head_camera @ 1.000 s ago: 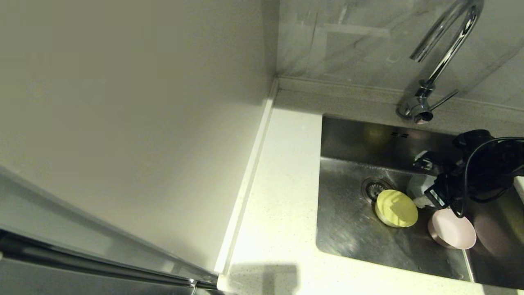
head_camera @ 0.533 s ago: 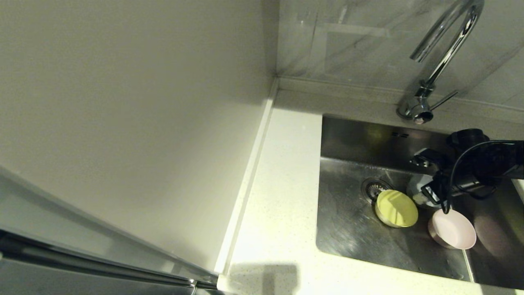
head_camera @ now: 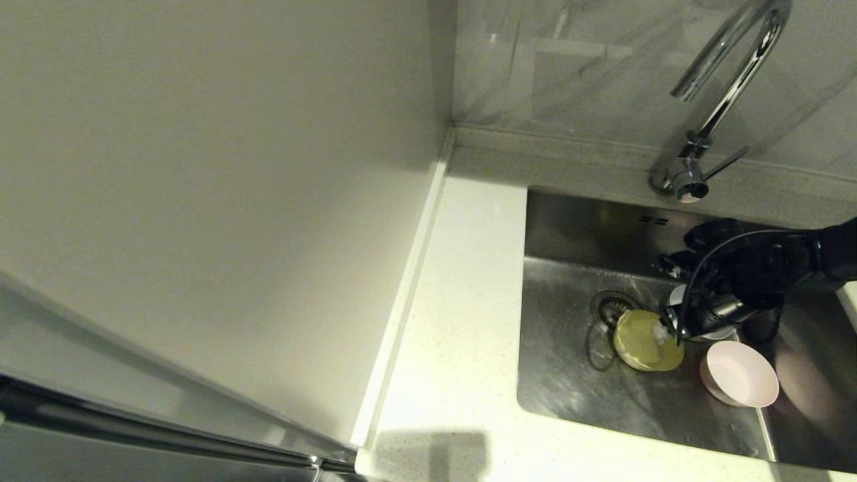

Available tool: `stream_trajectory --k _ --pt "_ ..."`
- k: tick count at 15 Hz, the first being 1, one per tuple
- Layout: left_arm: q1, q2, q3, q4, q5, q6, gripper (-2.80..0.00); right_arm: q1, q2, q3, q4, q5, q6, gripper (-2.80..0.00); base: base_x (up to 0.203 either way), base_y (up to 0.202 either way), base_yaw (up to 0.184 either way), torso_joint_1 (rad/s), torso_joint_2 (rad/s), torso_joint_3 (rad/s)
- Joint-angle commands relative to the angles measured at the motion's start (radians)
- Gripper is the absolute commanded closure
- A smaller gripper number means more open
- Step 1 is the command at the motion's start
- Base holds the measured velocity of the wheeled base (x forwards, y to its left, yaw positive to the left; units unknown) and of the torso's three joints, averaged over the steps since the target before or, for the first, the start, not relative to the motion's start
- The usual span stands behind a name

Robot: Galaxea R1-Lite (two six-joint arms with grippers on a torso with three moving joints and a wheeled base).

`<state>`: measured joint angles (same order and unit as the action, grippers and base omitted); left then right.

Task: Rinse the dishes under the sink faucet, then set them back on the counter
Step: Put a bowl back to the table from the sink

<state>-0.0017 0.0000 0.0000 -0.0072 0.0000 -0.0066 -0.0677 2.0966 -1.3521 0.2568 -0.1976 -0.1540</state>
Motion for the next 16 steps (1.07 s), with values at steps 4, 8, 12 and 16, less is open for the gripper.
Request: stream_trajectory --k 4,8,12,16 --pt "0.0 0.0 0.003 0.0 0.0 -0.001 0.0 0.083 0.04 -0.095 0.009 -0.022 0.285 -2.8 0.0 0.0 0.0 0.0 0.0 0.0" --pt "0.0 0.0 0.003 0.0 0.0 -0.001 0.0 0.058 0.143 -0.227 0.0 -0.099 0.341 -2.8 0.0 0.0 0.0 0.0 0.0 0.0" --pt "0.0 0.0 0.003 0.0 0.0 -0.001 0.0 0.009 0.213 -0.302 -0.016 -0.119 0.339 -2.8 0.0 0.0 0.0 0.0 0.0 0.0" --pt "0.0 0.0 0.003 0.0 0.0 -0.001 0.0 -0.023 0.249 -0.316 -0.044 -0.131 0.331 -2.8 0.0 0.0 0.0 0.0 0.0 0.0"
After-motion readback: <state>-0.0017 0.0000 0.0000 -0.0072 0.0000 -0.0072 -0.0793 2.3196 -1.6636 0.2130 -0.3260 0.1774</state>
